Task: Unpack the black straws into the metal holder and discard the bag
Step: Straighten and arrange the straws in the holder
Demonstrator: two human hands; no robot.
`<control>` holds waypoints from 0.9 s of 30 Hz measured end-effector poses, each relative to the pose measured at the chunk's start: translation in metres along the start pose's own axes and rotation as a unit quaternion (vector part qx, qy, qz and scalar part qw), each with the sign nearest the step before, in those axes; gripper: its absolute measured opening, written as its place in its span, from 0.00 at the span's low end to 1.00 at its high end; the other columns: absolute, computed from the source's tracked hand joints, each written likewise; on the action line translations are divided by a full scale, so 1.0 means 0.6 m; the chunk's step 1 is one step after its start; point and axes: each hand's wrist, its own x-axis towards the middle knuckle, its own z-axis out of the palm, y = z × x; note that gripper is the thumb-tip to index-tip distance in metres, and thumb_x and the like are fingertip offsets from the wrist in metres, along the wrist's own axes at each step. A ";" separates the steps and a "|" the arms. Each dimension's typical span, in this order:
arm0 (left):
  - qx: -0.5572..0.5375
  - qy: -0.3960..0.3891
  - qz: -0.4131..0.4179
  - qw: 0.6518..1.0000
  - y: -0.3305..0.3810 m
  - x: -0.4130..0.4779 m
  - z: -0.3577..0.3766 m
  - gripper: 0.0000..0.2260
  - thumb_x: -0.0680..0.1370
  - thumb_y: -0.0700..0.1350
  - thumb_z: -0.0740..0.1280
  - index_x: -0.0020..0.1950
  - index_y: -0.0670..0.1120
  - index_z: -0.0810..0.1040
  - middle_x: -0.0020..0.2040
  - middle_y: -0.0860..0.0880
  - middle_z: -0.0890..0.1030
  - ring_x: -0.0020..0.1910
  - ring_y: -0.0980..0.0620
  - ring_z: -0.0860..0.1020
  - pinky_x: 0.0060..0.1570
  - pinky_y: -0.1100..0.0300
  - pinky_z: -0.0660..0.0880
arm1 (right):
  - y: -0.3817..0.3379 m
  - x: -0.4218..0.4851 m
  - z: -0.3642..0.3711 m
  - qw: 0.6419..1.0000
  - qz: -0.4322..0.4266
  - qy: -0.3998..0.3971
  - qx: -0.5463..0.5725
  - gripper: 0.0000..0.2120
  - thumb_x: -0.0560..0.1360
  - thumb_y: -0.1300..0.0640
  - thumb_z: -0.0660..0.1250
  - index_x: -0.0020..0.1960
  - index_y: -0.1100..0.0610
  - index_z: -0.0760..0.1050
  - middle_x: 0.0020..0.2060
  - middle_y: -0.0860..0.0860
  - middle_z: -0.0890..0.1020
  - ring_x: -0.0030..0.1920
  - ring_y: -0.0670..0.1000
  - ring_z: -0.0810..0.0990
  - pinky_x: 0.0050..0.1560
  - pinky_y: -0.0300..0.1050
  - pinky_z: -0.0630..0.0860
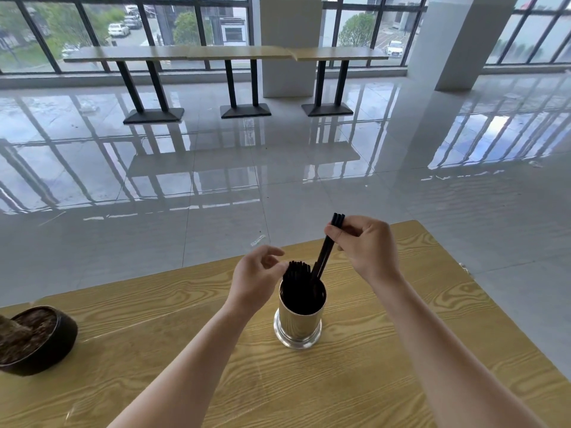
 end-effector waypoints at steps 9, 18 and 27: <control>0.137 0.025 -0.025 0.990 -0.060 -0.016 0.033 0.17 0.78 0.50 0.70 0.66 0.49 0.78 0.51 0.52 0.82 0.46 0.56 0.80 0.48 0.59 0.77 | 0.099 -0.044 0.052 0.990 0.094 -0.040 -0.095 0.03 0.72 0.52 0.77 0.43 0.52 0.85 0.31 0.45 0.83 0.35 0.50 0.83 0.37 0.46 0.80; 0.206 0.039 -0.005 0.978 -0.059 0.000 0.054 0.17 0.79 0.52 0.69 0.67 0.52 0.77 0.52 0.54 0.80 0.48 0.52 0.79 0.45 0.55 0.78 | 0.132 -0.070 0.091 0.978 0.080 -0.061 -0.184 0.07 0.71 0.53 0.78 0.48 0.52 0.83 0.36 0.42 0.81 0.37 0.44 0.80 0.33 0.31 0.69; 0.182 0.037 -0.029 0.982 -0.060 0.015 0.056 0.09 0.77 0.51 0.71 0.56 0.54 0.84 0.47 0.57 0.83 0.47 0.53 0.81 0.41 0.58 0.75 | 0.114 -0.052 0.094 0.977 -0.052 -0.016 -0.206 0.06 0.73 0.59 0.76 0.49 0.58 0.83 0.41 0.49 0.81 0.40 0.48 0.79 0.41 0.44 0.79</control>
